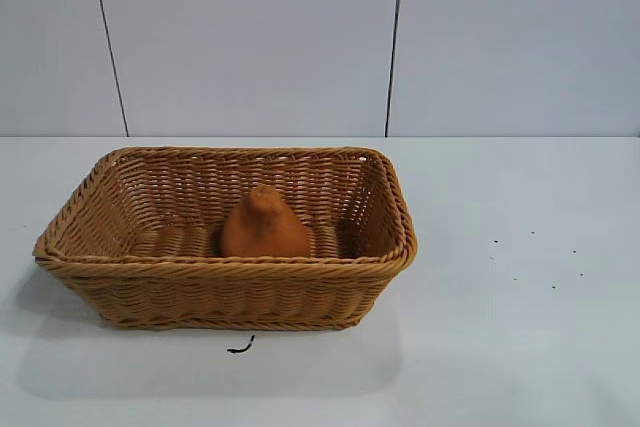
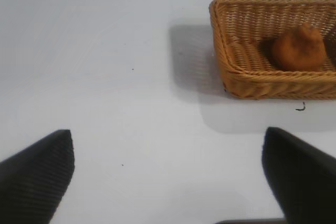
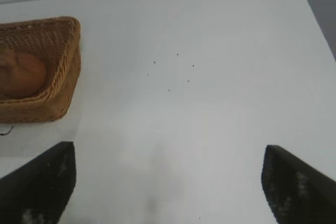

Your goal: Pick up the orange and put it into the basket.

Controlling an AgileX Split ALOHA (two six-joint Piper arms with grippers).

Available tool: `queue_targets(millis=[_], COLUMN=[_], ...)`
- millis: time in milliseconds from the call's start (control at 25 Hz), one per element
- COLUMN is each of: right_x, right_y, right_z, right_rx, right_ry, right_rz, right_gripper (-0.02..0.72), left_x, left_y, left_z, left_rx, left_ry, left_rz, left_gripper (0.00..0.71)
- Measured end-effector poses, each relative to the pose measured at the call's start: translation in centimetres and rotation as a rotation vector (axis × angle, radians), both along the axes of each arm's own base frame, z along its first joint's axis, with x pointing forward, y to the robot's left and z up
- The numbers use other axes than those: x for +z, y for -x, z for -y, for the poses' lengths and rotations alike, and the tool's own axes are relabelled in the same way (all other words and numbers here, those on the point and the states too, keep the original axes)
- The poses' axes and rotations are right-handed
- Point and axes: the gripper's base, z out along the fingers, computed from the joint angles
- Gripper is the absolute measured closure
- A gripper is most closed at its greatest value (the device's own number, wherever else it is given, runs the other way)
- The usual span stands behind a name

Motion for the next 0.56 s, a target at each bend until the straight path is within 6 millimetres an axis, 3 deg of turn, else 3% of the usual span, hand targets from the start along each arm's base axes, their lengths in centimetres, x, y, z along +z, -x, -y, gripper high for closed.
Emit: queue_targets(millis=[560], right_x=[-0.08], right_y=[0.05], right_z=[0.18], right_rx=[-0.013], right_ry=[0.02], right_rz=[0.001], right_gripper=[0.045], left_x=[0.0], left_y=[0.0], left_z=[0.0], left_rx=[0.0], left_ry=[0.0], left_rz=[0.0], left_gripper=[0.014])
